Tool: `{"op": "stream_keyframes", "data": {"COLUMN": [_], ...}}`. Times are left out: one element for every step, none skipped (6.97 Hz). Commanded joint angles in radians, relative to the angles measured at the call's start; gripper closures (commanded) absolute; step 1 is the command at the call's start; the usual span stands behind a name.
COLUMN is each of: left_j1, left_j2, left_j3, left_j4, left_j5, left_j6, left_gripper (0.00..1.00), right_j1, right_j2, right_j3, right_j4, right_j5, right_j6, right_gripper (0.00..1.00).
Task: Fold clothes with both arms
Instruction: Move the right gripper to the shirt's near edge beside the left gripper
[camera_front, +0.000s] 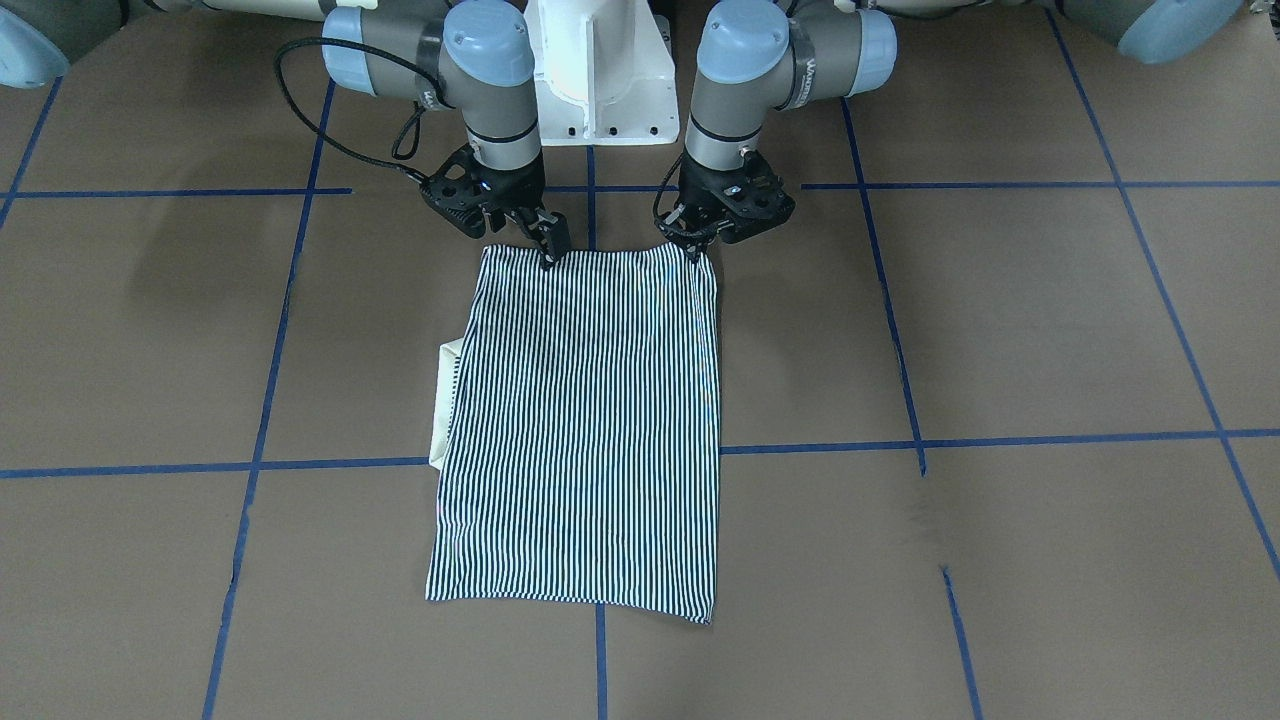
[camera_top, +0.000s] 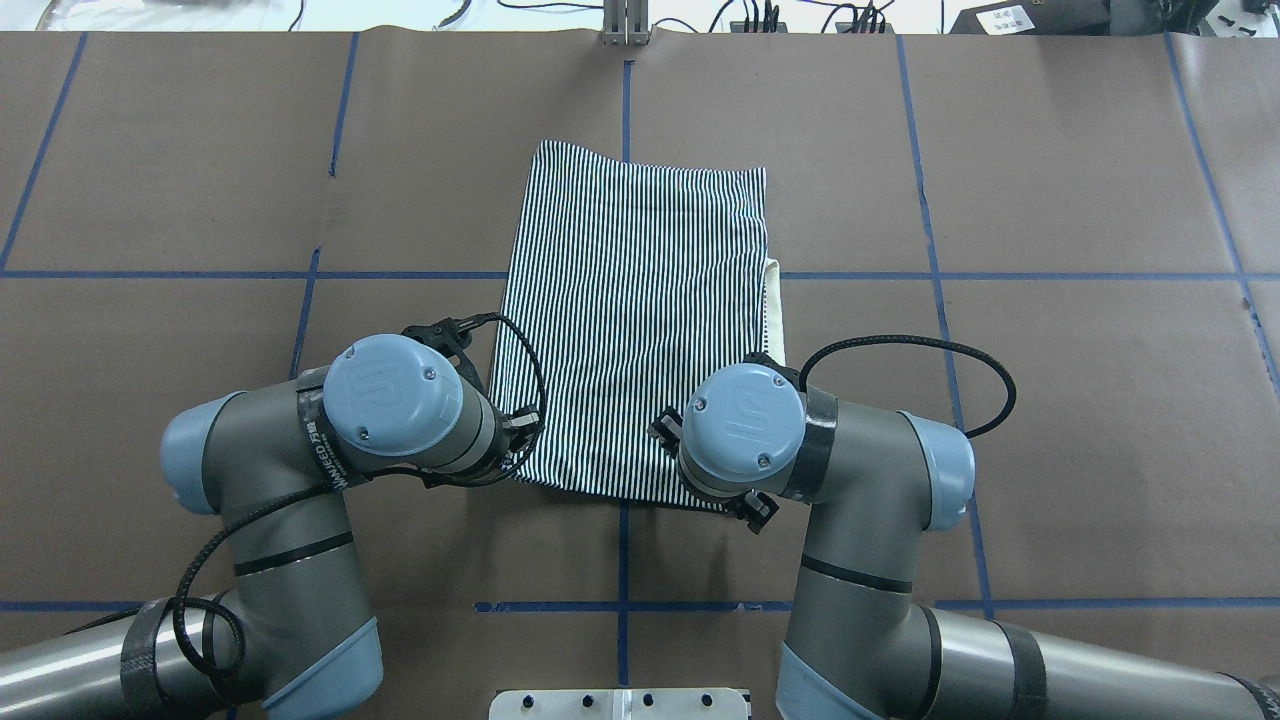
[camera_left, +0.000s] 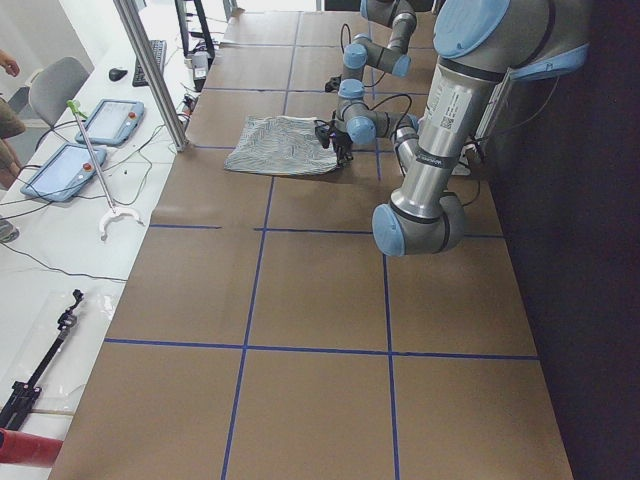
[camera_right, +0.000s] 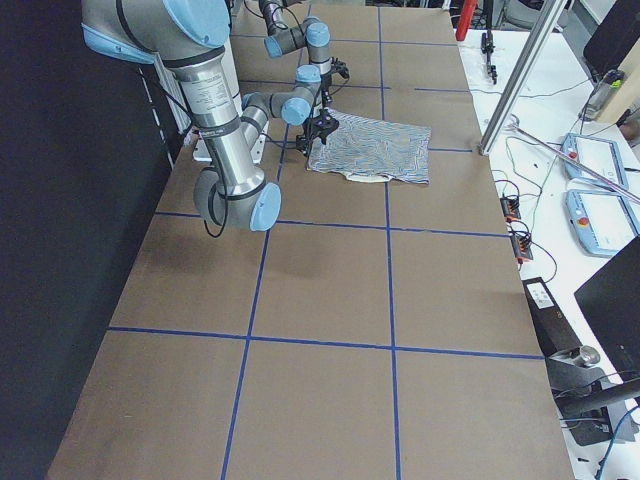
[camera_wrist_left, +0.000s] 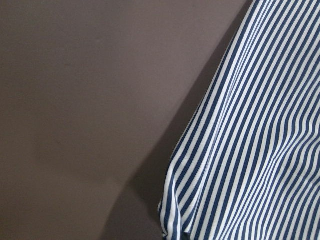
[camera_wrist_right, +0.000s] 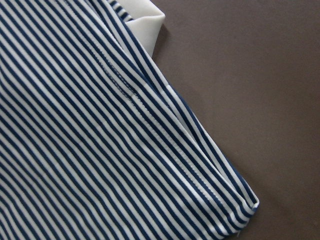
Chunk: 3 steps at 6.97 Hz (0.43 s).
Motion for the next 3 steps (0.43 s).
{"op": "stream_keyframes", "data": {"left_j1": [0.000, 0.000, 0.000], "left_j2": [0.001, -0.001, -0.001], "left_j3": [0.001, 0.000, -0.002], "left_j4": [0.000, 0.000, 0.001], "left_j5": [0.000, 0.000, 0.000], "left_j6": [0.001, 0.001, 0.001], "left_gripper": [1.00, 1.00, 1.00], "right_j1": [-0.004, -0.002, -0.004], "right_j2": [0.004, 0.016, 0.032], "right_j3": [-0.021, -0.044, -0.072], "right_j4": [0.016, 0.042, 0.059], "right_j5": [-0.009, -0.009, -0.008], "right_j6": [0.052, 0.086, 0.110], "right_gripper": [0.00, 0.00, 0.00]}}
